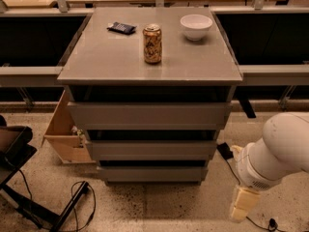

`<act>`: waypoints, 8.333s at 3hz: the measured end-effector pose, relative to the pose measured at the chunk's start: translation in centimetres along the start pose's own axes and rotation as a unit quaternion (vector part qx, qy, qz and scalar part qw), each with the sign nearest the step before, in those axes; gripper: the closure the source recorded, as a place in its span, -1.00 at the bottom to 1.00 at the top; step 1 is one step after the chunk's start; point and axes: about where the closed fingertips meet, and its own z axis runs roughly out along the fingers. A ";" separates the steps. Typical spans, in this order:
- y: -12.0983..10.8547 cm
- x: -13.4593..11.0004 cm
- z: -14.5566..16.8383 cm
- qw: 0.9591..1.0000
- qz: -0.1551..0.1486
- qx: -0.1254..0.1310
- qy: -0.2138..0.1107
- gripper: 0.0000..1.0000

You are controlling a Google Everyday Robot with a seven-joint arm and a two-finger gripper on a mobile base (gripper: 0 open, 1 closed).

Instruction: Open middle drawer

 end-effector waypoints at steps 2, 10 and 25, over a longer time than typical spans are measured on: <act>-1.3 -1.9 2.5 1.000 -0.020 0.012 -0.005 -1.00; -17.7 -6.0 29.9 0.996 -0.086 -0.001 -0.010 -1.00; -10.8 1.1 27.9 0.998 0.031 -0.053 0.011 -1.00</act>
Offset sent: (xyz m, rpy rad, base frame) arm 0.0594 0.0512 -0.0546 -0.0025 -0.0863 0.0971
